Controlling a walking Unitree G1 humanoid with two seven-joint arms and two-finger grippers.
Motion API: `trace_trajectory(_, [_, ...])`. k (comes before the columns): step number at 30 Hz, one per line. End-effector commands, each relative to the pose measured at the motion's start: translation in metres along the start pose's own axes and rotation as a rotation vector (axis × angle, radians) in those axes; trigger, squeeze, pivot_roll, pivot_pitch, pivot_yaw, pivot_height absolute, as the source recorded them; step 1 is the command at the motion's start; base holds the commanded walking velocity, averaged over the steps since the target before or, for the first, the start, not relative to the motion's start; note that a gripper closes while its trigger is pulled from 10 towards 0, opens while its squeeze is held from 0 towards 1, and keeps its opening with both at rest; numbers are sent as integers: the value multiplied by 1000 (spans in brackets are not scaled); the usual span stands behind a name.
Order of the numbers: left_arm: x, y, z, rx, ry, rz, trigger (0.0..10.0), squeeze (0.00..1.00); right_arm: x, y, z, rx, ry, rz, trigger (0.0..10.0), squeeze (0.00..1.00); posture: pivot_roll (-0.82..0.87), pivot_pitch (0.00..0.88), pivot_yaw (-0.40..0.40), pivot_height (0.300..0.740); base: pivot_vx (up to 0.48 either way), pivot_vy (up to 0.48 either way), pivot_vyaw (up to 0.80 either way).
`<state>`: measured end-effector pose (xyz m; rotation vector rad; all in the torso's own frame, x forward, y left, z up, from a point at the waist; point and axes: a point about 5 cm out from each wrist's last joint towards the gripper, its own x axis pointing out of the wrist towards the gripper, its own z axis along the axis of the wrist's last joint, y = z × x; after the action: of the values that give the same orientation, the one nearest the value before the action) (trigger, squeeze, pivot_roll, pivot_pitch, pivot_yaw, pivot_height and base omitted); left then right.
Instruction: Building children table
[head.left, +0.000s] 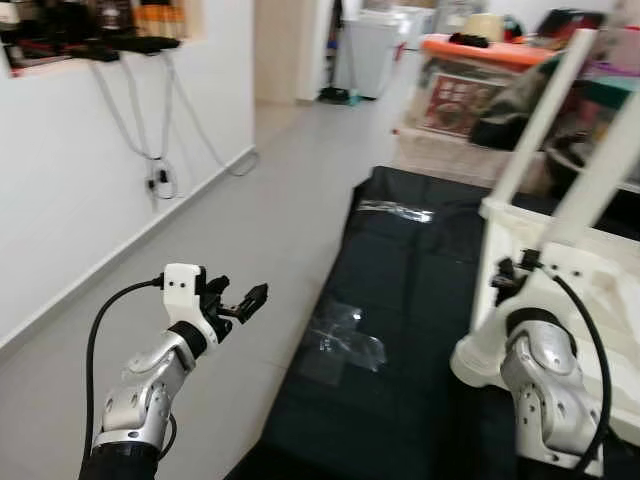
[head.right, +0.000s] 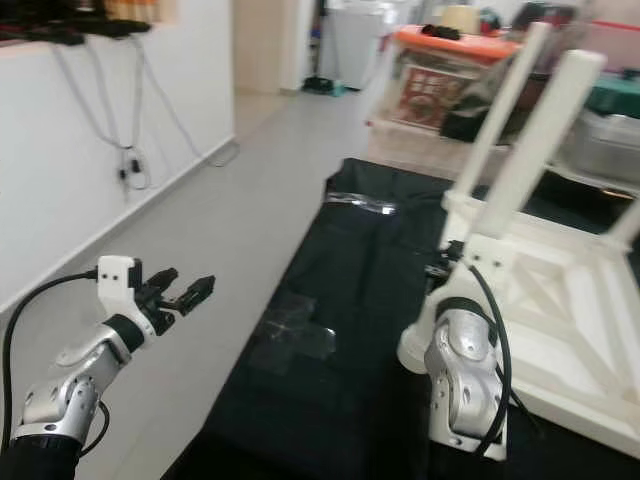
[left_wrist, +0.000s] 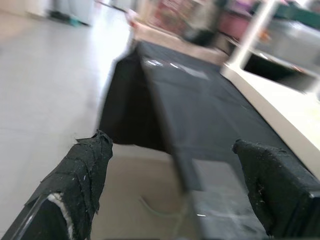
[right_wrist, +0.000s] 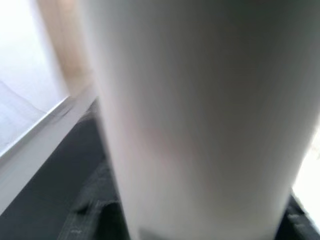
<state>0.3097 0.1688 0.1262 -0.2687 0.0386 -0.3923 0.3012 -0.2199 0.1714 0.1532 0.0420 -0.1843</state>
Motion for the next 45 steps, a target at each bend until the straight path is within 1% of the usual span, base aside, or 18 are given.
trace_trajectory(1, [-1, -1, -1, -4, 6, -5, 10000, 0, 5, -6, -1, 9, 17, 12, 10000, 1000, -79, 0, -65, 740, 0, 0, 0])
trace_trajectory(6, [-1, -2, -1, -4, 6, -6, 10000, 0, 10, -8, 9, -25, 14, 69, 10000, 941, -74, 0, -73, 740, 0, 0, 0])
trace_trajectory(7, [-1, -2, -1, -5, 5, -5, 10000, 0, 11, -4, 17, -48, -13, 156, 10000, 0, -70, 0, -79, 740, 0, 0, 0])
trace_trajectory(11, [-1, -2, -1, -7, 3, -3, 10000, 0, 11, 1, 25, -58, -45, 265, 10000, 0, -70, 0, -79, 740, 0, 0, 0])
trace_trajectory(13, [0, -2, -2, -11, 1, -6, 10000, 0, 4, 18, 30, -85, -71, 618, 10000, 0, -63, 0, -82, 740, 0, 0, 0])
trace_trajectory(19, [2, -3, -3, -13, 5, -11, 10000, 0, -2, 49, 12, -164, -2, 1074, 10000, 0, -38, 0, -99, 740, 0, 0, 0])
trace_trajectory(24, [2, -2, -3, -14, 5, -8, 10000, 0, -2, 61, 8, -193, 14, 1176, 10000, 0, -29, 0, -104, 740, 0, 0, 0])
trace_trajectory(25, [1, -2, -4, -14, 4, -5, 10000, 0, -4, 67, 8, -208, 8, 1243, 4627, 0, -26, 0, -106, 740, 0, 0, 0])
trace_trajectory(26, [1, -2, -4, -14, 4, -5, 10000, 0, -4, 67, 8, -208, 8, 1243, 4627, 0, -26, 0, -106, 740, 0, 0, 0])
trace_trajectory(27, [1, -2, -4, -15, 3, -3, 10000, 0, -7, 69, 8, -219, 5, 1286, 667, 0, -26, 0, -106, 740, 0, 0, 0])
trace_trajectory(30, [0, -1, -4, -15, 4, -1, 10000, 0, -6, 69, 6, -231, 17, 1281, 0, 0, -28, 0, -102, 740, 0, 0, 0])
trace_trajectory(32, [0, -1, -4, -16, 4, -1, 10000, 0, -1, 67, 2, -247, 26, 1219, 0, 0, -34, 0, -97, 740, 0, 0, 0])
trace_trajectory(34, [-2, 0, -4, -22, 3, -4, 10000, 0, 38, 40, -6, -223, 49, 620, 0, 0, -47, 0, -87, 740, 0, 0, 0])
trace_trajectory(35, [-2, 0, -4, -22, 3, -4, 10000, 0, 38, 40, -6, -223, 49, 620, 0, 0, -47, 0, -87, 740, 0, 0, 0])
trace_trajectory(36, [-2, 0, -3, -24, 3, -6, 10000, 0, 51, 7, -16, -171, 94, 247, 0, 0, -52, 0, -80, 740, 0, 0, 0])
trace_trajectory(38, [-2, 0, -3, -24, 3, -6, 10000, 0, 51, 7, -16, -171, 94, 247, 0, 0, -52, 0, -80, 740, 0, 0, 0])
trace_trajectory(39, [-2, 0, -3, -23, 3, -9, 10000, 0, 47, -33, -30, -142, 147, -120, 0, 0, -50, 0, -81, 740, 0, 0, 0])
trace_trajectory(45, [-3, 1, -1, -11, 0, -5, 10000, 0, 8, -62, -43, -197, 145, -481, 0, 0, -50, 0, -85, 740, 0, 0, 0])
